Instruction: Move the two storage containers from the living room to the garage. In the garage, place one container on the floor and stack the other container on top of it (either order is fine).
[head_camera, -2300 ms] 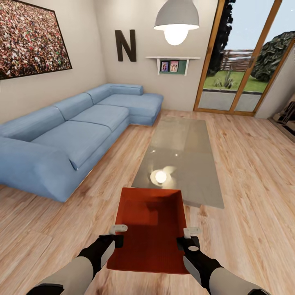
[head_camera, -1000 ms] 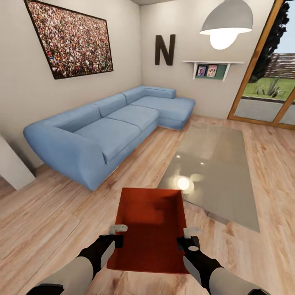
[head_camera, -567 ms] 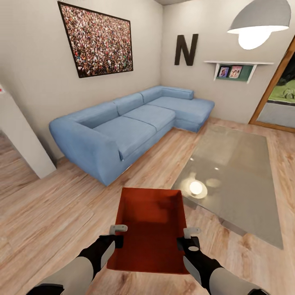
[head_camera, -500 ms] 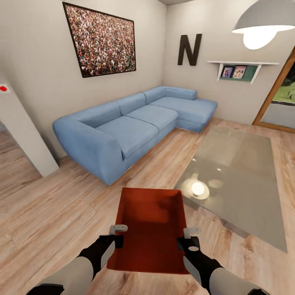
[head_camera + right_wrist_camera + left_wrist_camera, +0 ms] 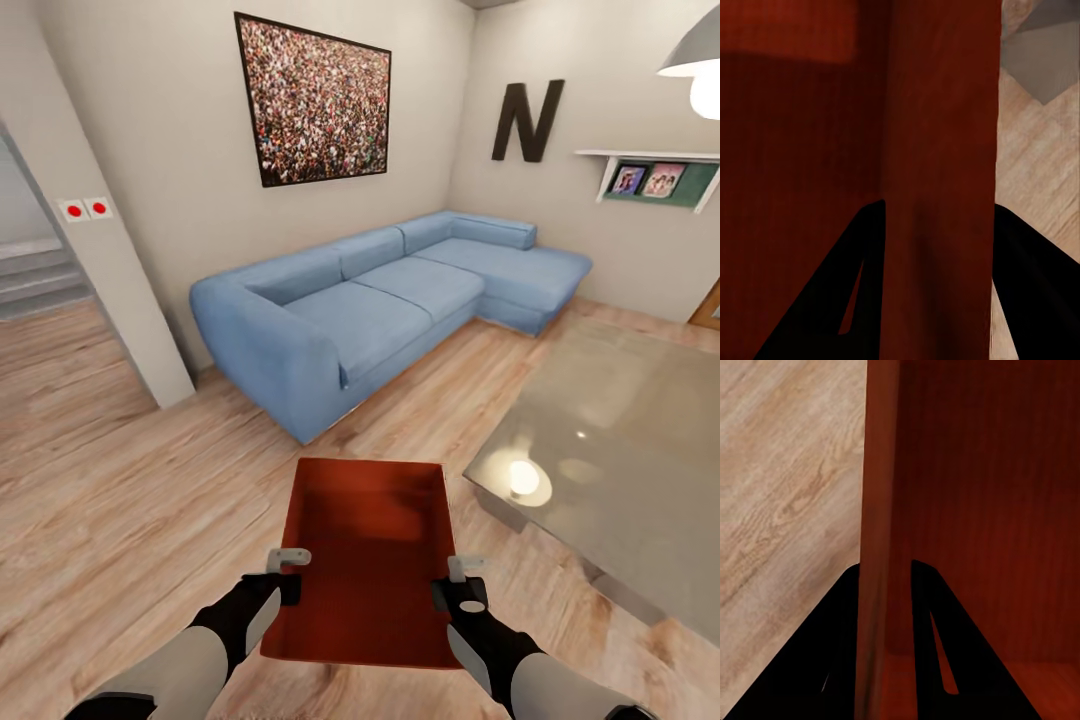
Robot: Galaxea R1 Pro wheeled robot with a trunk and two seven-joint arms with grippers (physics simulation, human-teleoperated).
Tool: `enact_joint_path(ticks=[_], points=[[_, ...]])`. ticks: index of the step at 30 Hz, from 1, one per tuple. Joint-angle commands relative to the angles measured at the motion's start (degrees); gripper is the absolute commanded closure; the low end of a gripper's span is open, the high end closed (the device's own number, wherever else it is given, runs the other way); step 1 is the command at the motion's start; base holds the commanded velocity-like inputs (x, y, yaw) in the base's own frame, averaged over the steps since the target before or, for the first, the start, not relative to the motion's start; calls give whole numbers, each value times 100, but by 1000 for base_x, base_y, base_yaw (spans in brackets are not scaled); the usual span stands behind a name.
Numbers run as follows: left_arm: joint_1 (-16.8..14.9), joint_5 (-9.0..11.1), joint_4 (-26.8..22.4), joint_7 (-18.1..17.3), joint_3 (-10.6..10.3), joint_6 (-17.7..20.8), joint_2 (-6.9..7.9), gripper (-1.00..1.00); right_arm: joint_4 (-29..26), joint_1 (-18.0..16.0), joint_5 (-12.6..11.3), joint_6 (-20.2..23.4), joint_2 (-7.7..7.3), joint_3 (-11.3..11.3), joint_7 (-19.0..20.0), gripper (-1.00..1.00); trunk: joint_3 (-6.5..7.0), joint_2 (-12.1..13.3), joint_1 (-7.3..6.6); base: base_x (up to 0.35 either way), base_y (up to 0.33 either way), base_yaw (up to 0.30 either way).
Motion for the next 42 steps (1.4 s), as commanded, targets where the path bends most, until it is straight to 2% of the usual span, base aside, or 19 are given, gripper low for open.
enact_joint_path(ticks=[1, 42], points=[[-6, -138, -27, 61, -36, 21, 1, 100, 120, -3, -171, -22, -4, 110, -41, 100, -4, -3, 0, 0, 0, 300], [-6, -139, -17, 60, -36, 13, 1, 100, 120, -3, -162, -22, -4, 112, -41, 100, -4, -3, 0, 0, 0, 300]])
